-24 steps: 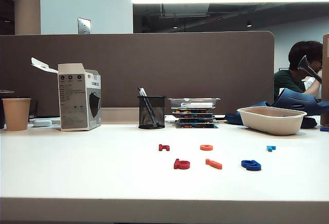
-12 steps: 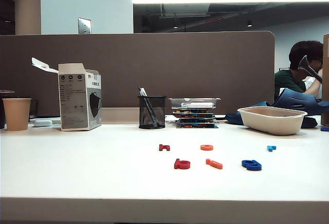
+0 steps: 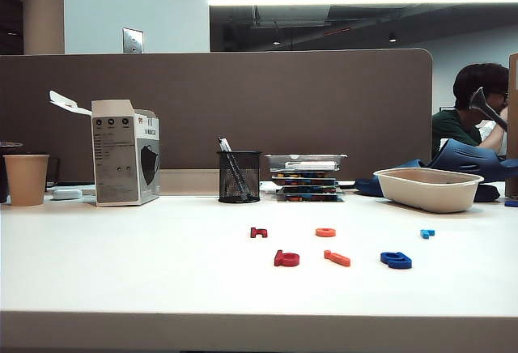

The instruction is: Select the appropriate letters from the row of letter magnets placed on the table to arrange into the word "big".

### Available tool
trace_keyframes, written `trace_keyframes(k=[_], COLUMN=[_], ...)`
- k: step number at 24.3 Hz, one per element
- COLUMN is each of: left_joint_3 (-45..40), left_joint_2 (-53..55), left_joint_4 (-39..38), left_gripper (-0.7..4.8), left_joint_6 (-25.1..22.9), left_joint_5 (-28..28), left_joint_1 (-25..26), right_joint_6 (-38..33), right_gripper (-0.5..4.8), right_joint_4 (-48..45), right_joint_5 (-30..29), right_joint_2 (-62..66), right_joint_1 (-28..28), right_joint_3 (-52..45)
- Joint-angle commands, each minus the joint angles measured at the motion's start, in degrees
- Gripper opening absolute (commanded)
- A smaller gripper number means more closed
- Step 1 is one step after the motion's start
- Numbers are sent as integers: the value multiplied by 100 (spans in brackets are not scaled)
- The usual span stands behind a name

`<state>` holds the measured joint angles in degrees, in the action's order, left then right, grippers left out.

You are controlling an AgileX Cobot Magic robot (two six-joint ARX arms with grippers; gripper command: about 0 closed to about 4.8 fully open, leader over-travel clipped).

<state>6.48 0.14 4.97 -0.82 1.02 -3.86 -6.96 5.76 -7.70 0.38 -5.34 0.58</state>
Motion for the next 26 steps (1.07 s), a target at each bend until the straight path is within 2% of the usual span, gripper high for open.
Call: trace_keyframes(k=[1, 7, 26], left_joint_3=[-214, -538, -608], left_joint_2=[-2, -2, -2], left_joint_4=[238, 505, 321], left_gripper=[-5, -6, -5], left_joint_6=[-22, -22, -24], left_joint_5=[-20, 52, 28], left_joint_1=[9, 15, 15], right_joint_6=[129, 162, 162], right_gripper=[-7, -5, -5], right_joint_4=[-153, -101, -109], right_joint_5=[13, 13, 11], right_joint_2=[-52, -52, -52], right_joint_1=[-4, -7, -9], right_joint_3=[-61, -61, -59])
